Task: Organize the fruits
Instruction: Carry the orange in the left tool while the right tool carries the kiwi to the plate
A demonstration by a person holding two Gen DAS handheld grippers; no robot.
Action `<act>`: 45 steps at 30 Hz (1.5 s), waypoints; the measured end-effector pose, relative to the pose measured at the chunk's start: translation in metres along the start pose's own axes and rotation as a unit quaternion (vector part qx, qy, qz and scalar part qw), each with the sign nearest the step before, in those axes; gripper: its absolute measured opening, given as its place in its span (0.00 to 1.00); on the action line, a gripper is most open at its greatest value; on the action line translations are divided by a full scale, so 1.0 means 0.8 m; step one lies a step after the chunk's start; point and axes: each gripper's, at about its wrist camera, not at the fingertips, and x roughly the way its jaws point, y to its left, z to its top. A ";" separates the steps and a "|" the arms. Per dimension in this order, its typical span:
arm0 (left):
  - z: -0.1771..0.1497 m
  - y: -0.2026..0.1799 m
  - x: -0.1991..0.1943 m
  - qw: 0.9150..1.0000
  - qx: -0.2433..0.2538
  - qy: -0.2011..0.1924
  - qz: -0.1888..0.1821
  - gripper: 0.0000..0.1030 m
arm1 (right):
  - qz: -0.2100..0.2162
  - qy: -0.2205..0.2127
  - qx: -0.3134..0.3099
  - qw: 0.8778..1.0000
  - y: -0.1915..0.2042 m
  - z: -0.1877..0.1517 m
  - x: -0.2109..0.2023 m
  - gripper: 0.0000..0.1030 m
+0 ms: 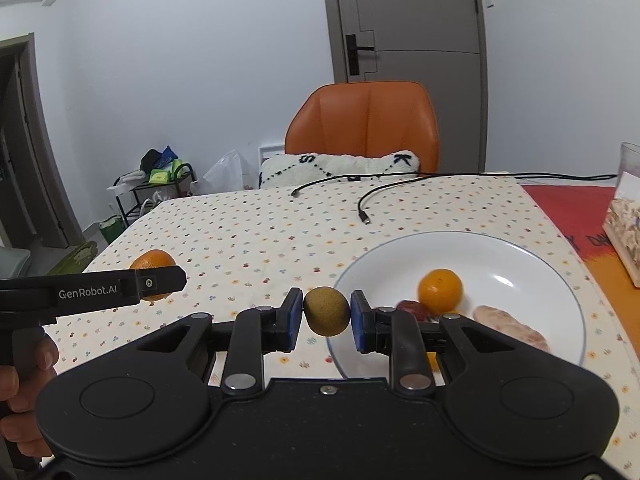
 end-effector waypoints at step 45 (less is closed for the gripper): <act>-0.022 -0.127 0.036 0.993 0.075 0.030 -0.081 0.41 | -0.039 -0.023 0.094 0.994 -0.106 -0.045 -0.059 0.29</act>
